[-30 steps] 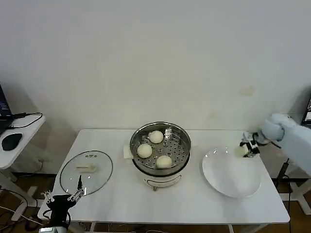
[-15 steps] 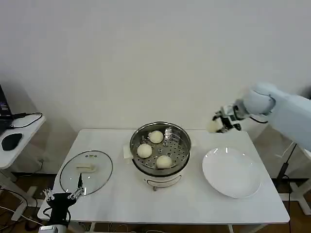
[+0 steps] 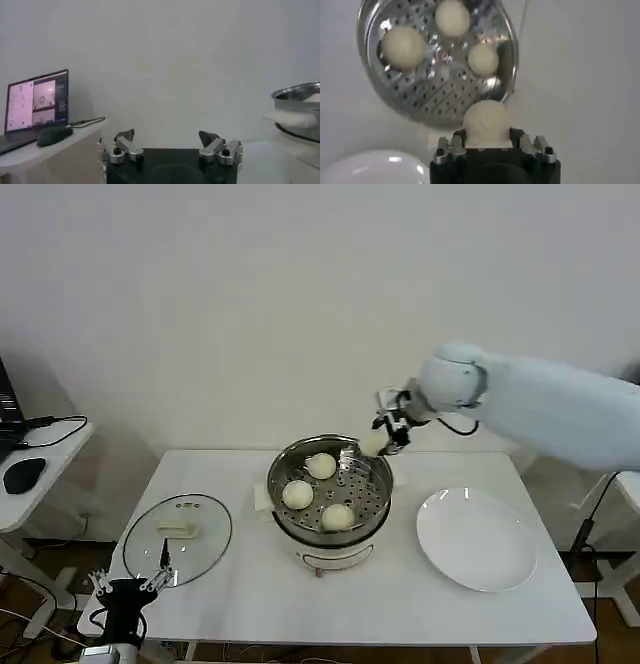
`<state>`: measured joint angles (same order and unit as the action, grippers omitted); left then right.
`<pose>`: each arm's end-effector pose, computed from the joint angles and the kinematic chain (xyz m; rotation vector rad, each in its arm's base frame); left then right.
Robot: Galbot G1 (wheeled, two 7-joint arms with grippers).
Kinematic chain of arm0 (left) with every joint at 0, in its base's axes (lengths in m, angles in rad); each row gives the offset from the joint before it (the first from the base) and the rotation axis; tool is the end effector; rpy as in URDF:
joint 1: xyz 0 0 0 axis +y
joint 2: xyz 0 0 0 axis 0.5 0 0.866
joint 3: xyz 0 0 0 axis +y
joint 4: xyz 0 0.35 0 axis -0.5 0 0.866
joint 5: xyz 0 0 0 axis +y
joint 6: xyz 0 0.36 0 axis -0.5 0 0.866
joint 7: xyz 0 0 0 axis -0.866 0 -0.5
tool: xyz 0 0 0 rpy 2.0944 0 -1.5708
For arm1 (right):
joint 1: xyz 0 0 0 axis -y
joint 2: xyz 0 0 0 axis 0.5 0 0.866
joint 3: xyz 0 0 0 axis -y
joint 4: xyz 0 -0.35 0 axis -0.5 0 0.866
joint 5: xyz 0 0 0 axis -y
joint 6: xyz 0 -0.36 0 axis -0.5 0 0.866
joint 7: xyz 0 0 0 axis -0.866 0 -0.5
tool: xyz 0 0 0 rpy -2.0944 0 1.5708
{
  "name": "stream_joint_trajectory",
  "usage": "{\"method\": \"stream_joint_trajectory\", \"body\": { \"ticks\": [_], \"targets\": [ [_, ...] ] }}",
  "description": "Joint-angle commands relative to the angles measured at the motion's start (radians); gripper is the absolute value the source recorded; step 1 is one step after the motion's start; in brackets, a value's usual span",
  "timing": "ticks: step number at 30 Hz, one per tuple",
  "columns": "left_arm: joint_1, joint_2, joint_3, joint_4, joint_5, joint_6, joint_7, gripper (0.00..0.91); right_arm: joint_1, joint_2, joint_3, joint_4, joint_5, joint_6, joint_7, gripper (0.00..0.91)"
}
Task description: Take steamed baozi put them in steamer then cover it.
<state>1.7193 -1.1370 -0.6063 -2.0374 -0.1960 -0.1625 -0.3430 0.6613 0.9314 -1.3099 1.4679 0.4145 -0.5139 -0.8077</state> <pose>0.1514 0.1031 -0.3243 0.2806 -3.1106 -0.3211 0.5248 0.0466 -0.0212 1.2735 -1.6110 1.5915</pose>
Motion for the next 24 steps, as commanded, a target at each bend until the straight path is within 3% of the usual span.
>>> {"method": "stream_joint_trajectory", "body": {
  "ticks": [1, 9, 24],
  "targets": [
    [-0.005, 0.001, 0.003, 0.009, 0.0, -0.004, 0.001, 0.907, -0.006, 0.146, -0.07, -0.025, 0.199, -0.175, 0.103, 0.584],
    [-0.002, 0.007, -0.009, 0.008, -0.009, -0.007, 0.001, 0.907, -0.087, 0.173, -0.067, -0.086, 0.215, -0.213, 0.121, 0.584],
    [-0.002, 0.005, -0.01, 0.011, -0.01, -0.013, 0.002, 0.907, -0.172, 0.155, -0.045, -0.12, 0.147, -0.21, 0.11, 0.584]
  ]
}}
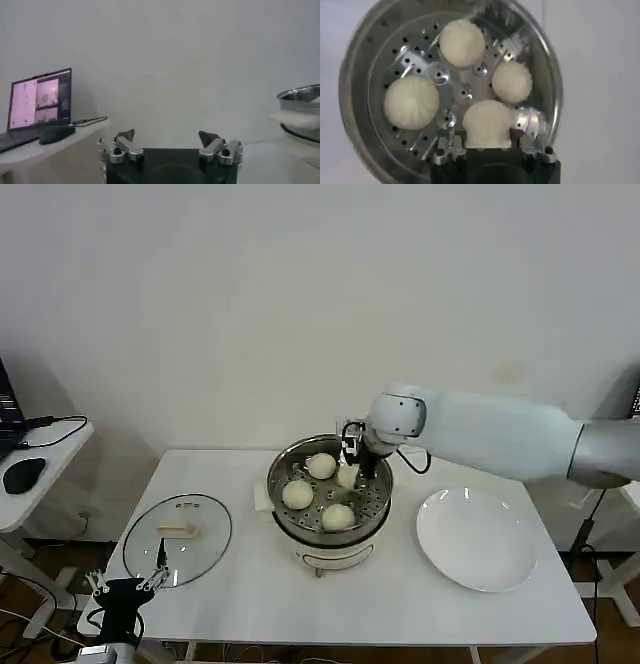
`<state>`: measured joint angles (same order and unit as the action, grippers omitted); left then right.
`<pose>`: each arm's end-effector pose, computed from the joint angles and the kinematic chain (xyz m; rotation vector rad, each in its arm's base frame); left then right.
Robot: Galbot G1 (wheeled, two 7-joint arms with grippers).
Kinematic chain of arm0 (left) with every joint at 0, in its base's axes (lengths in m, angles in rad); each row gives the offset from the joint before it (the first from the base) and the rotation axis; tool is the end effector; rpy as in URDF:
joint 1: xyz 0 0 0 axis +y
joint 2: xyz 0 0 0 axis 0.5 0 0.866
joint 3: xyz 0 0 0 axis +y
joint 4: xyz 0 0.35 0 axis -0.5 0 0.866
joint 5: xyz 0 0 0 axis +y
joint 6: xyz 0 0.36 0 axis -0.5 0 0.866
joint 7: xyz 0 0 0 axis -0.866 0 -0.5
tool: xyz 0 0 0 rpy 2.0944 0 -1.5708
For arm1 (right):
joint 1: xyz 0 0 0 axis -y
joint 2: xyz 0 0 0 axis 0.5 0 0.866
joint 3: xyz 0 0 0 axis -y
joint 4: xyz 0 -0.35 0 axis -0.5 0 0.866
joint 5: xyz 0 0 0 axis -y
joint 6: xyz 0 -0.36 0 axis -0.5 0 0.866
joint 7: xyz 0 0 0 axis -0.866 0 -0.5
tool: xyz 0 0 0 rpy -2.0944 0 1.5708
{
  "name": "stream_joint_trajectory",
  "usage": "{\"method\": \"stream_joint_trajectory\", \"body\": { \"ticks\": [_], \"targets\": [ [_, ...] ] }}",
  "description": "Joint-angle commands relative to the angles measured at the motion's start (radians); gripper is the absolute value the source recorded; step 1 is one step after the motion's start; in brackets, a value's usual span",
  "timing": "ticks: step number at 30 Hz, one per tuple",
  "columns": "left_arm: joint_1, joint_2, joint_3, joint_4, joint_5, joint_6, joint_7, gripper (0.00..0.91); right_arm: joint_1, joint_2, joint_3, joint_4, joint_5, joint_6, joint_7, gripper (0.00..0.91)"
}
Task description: Take steamed baozi put them in steamer then cover it.
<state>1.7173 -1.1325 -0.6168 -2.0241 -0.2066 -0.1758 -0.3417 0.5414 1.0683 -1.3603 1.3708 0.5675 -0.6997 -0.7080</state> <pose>0.1523 0.1089 -0.3266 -0.2941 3.1085 0.3195 0.5329 0.0912 -0.0992 1.1719 -1.5589 1.3664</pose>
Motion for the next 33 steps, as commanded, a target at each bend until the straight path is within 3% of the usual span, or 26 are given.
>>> {"method": "stream_joint_trajectory", "body": {
  "ticks": [1, 14, 17, 21, 22, 23, 33],
  "targets": [
    [0.001, 0.0, 0.0, -0.002, 0.001, 0.001, 0.0, 0.907, -0.061, 0.018, 0.01, -0.025, -0.01, -0.023, 0.009, 0.584],
    [0.001, 0.002, -0.001, -0.001, 0.0, 0.001, 0.001, 0.907, -0.081, 0.025, 0.031, -0.06, -0.049, -0.011, -0.004, 0.595],
    [-0.001, 0.003, -0.001, 0.001, 0.0, 0.001, 0.001, 0.907, -0.081, 0.029, 0.032, -0.061, -0.065, -0.007, -0.006, 0.725],
    [0.001, 0.002, -0.001, 0.001, 0.0, 0.0, 0.001, 0.907, -0.079, 0.029, 0.032, -0.066, -0.077, -0.004, -0.007, 0.756],
    [0.002, 0.002, -0.002, 0.001, 0.0, 0.0, 0.001, 0.907, -0.078, 0.028, 0.033, -0.065, -0.076, -0.003, -0.009, 0.877],
    [0.002, 0.002, -0.002, 0.0, 0.0, 0.0, 0.001, 0.907, -0.077, 0.027, 0.034, -0.064, -0.076, -0.003, -0.009, 0.907],
    [0.001, 0.003, 0.0, 0.0, -0.001, 0.003, 0.001, 0.907, -0.022, -0.014, 0.062, -0.02, -0.053, -0.015, 0.003, 0.907]
  ]
}}
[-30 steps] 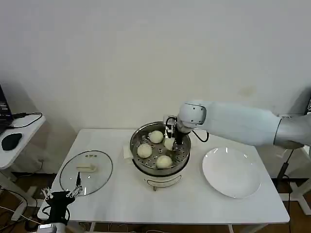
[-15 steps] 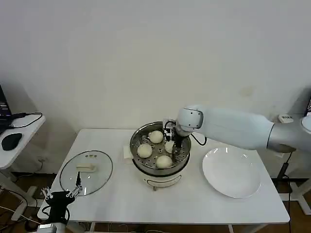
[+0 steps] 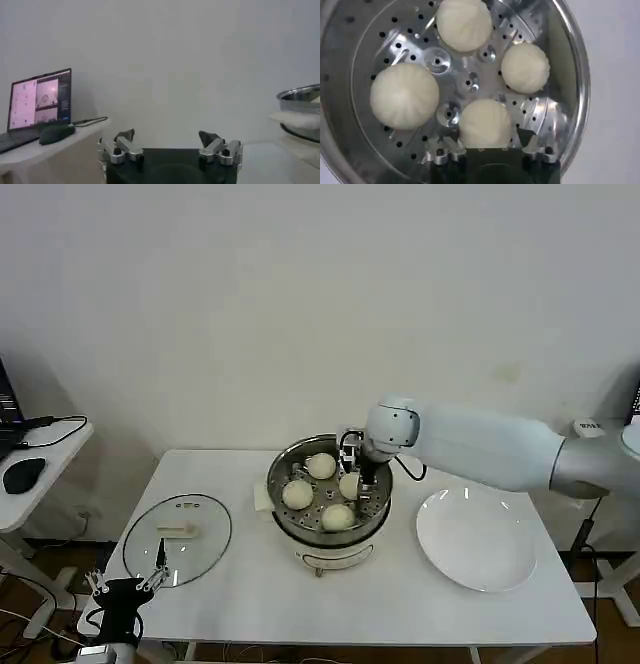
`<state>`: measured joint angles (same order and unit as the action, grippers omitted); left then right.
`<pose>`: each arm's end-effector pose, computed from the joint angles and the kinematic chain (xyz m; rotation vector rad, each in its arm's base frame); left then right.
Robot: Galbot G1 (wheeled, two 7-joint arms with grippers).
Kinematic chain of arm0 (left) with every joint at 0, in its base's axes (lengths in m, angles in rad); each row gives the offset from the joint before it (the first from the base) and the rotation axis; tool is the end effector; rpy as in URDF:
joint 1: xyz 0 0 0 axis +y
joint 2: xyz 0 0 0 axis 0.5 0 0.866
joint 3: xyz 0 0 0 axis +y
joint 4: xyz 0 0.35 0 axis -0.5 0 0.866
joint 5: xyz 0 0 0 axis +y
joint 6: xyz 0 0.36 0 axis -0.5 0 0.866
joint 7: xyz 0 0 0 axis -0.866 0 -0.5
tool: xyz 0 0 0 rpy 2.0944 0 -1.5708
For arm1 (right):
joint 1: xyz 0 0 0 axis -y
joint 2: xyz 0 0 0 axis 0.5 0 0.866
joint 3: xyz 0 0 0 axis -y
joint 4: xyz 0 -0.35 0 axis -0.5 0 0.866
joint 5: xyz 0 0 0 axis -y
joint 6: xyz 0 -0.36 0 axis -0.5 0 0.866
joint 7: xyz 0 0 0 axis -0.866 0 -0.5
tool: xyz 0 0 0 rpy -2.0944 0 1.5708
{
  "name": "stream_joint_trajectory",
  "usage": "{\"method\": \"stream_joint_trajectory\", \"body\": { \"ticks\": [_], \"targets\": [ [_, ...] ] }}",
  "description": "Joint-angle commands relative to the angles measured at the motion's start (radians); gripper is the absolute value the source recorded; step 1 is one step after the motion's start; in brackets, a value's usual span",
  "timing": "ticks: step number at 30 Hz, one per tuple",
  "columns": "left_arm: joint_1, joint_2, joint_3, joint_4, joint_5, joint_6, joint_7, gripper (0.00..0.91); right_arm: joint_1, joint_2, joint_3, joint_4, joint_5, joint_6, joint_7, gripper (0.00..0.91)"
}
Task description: Take steamed baozi put them in steamer then cover it.
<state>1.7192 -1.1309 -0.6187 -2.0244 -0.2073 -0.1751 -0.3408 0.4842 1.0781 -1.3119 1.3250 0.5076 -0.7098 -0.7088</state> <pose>0.1519 0.1097 -0.3264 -0.2934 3.1098 0.3225 0.5409 0.0899 -0.1127 1.1339 -1.5751 1.3685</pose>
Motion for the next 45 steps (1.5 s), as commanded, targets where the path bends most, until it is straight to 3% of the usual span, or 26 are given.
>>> {"method": "stream_joint_trajectory", "body": {
  "ticks": [1, 11, 17, 22, 23, 25, 27, 29, 31, 34, 35, 37, 38, 40, 41, 43, 45],
  "targets": [
    [-0.001, 0.002, 0.002, -0.001, -0.001, 0.003, 0.0, 0.907, 0.047, -0.034, 0.014, 0.037, 0.012, -0.006, 0.004, 0.907],
    [-0.002, 0.011, 0.005, -0.006, -0.015, 0.019, 0.001, 0.907, 0.153, -0.173, 0.014, 0.194, 0.093, -0.017, 0.022, 0.907],
    [0.002, 0.01, 0.006, -0.008, -0.012, 0.02, 0.001, 0.907, 0.139, -0.264, 0.081, 0.298, 0.139, -0.016, 0.089, 0.907],
    [-0.001, 0.016, 0.001, -0.013, -0.014, 0.027, -0.001, 0.907, 0.057, -0.395, 0.232, 0.405, 0.179, 0.025, 0.312, 0.907],
    [-0.004, 0.017, 0.001, -0.012, -0.015, 0.029, -0.003, 0.907, 0.022, -0.439, 0.264, 0.442, 0.194, 0.055, 0.423, 0.907],
    [-0.007, 0.018, 0.001, -0.012, -0.016, 0.035, -0.004, 0.907, -0.055, -0.518, 0.331, 0.487, 0.179, 0.112, 0.526, 0.907],
    [-0.009, 0.018, 0.004, -0.01, -0.014, 0.039, -0.004, 0.907, -0.204, -0.586, 0.479, 0.523, 0.123, 0.173, 0.604, 0.907],
    [-0.009, 0.018, 0.007, -0.004, -0.013, 0.04, -0.004, 0.907, -0.434, -0.636, 0.704, 0.553, 0.071, 0.251, 0.676, 0.907],
    [-0.01, 0.017, 0.01, 0.003, -0.011, 0.039, -0.003, 0.907, -0.524, -0.668, 0.764, 0.574, 0.052, 0.336, 0.743, 0.907],
    [-0.011, 0.011, 0.016, 0.011, -0.005, 0.038, -0.002, 0.907, -0.911, -0.671, 1.133, 0.593, -0.047, 0.432, 0.774, 0.907],
    [-0.013, 0.009, 0.019, 0.014, -0.001, 0.037, -0.002, 0.907, -1.085, -0.648, 1.302, 0.598, -0.08, 0.461, 0.781, 0.907],
    [-0.013, 0.005, 0.021, 0.019, 0.006, 0.036, -0.001, 0.907, -1.24, -0.599, 1.468, 0.597, -0.143, 0.519, 0.779, 0.907],
    [-0.013, 0.004, 0.023, 0.022, 0.01, 0.034, -0.001, 0.907, -1.379, -0.534, 1.607, 0.593, -0.182, 0.575, 0.77, 0.907],
    [-0.014, 0.0, 0.023, 0.026, 0.017, 0.034, -0.002, 0.907, -1.477, -0.458, 1.711, 0.584, -0.229, 0.624, 0.758, 0.907],
    [-0.014, 0.001, 0.023, 0.028, 0.027, 0.031, -0.004, 0.907, -1.585, -0.362, 1.827, 0.573, -0.266, 0.681, 0.73, 0.907],
    [-0.016, 0.003, 0.019, 0.031, 0.042, 0.023, -0.007, 0.907, -1.678, -0.254, 1.911, 0.56, -0.292, 0.76, 0.702, 0.907],
    [-0.019, 0.008, 0.011, 0.036, 0.063, 0.022, -0.013, 0.907, -1.768, -0.137, 2.069, 0.544, -0.296, 0.834, 0.65, 0.907]
  ]
}}
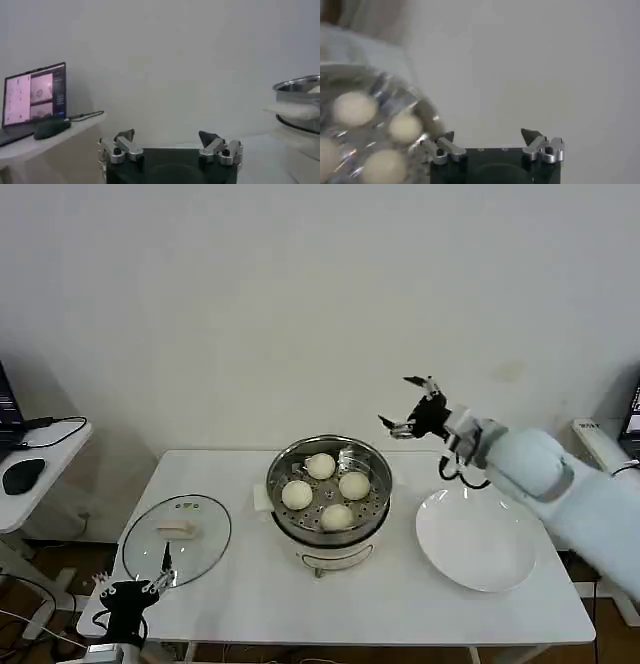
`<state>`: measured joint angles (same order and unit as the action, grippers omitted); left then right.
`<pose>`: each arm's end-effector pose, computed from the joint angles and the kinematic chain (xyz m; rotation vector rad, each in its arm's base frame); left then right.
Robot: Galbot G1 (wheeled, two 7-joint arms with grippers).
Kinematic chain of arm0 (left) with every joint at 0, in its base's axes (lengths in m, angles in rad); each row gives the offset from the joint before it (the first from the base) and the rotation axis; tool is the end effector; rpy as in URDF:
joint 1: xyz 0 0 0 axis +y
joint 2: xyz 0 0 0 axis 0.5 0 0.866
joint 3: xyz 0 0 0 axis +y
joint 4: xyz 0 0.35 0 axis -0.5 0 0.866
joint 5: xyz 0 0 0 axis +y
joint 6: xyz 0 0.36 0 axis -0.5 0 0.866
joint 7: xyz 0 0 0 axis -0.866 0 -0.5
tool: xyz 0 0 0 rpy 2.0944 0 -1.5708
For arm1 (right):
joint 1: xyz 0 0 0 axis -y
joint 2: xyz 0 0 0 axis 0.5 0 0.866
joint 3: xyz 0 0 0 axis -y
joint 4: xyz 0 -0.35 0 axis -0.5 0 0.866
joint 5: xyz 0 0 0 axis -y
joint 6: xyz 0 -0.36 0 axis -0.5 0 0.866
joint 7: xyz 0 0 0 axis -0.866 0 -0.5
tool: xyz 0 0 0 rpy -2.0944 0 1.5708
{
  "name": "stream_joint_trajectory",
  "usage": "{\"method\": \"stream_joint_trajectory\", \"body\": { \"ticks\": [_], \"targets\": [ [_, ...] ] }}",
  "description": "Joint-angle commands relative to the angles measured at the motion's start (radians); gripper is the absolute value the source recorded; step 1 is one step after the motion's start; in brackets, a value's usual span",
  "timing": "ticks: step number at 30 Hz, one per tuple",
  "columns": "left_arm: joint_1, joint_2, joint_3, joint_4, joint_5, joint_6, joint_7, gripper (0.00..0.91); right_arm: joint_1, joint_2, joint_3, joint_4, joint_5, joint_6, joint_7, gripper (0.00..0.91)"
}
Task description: Take steamed baozi put them in steamer then cover it.
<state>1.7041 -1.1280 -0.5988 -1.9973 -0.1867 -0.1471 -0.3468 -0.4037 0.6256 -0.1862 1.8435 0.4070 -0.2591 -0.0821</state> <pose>0.1543 0.1084 -0.3351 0.2857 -3.0701 -0.3572 0.4092 -0.0728 -0.1073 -0.8025 2.7585 -1.0238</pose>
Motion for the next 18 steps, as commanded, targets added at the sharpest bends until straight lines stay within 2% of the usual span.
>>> {"method": "stream_joint_trajectory", "body": {
  "ticks": [1, 5, 7, 10, 13, 18],
  "targets": [
    [-0.007, 0.008, -0.013, 0.013, 0.052, -0.004, -0.013, 0.907, -0.909, 0.374, 0.995, 0.015, -0.188, 0.421, -0.004, 0.907],
    [-0.02, 0.019, -0.024, 0.038, 0.166, 0.02, -0.023, 0.907, -1.014, 0.551, 1.14, -0.05, -0.156, 0.573, -0.125, 0.907],
    [-0.031, 0.02, -0.025, 0.052, 0.228, 0.049, -0.03, 0.907, -1.068, 0.615, 1.196, -0.097, -0.106, 0.595, -0.157, 0.907],
    [-0.056, 0.024, -0.023, 0.07, 0.371, 0.12, -0.036, 0.907, -1.156, 0.654, 1.214, -0.103, -0.058, 0.599, -0.172, 0.907],
    [-0.093, 0.042, -0.022, 0.11, 0.54, 0.175, -0.01, 0.907, -1.217, 0.679, 1.218, -0.082, -0.043, 0.594, -0.163, 0.907],
    [-0.156, 0.106, -0.011, 0.202, 0.811, 0.19, 0.052, 0.907, -1.273, 0.71, 1.231, -0.027, -0.038, 0.564, -0.15, 0.907]
  ]
}}
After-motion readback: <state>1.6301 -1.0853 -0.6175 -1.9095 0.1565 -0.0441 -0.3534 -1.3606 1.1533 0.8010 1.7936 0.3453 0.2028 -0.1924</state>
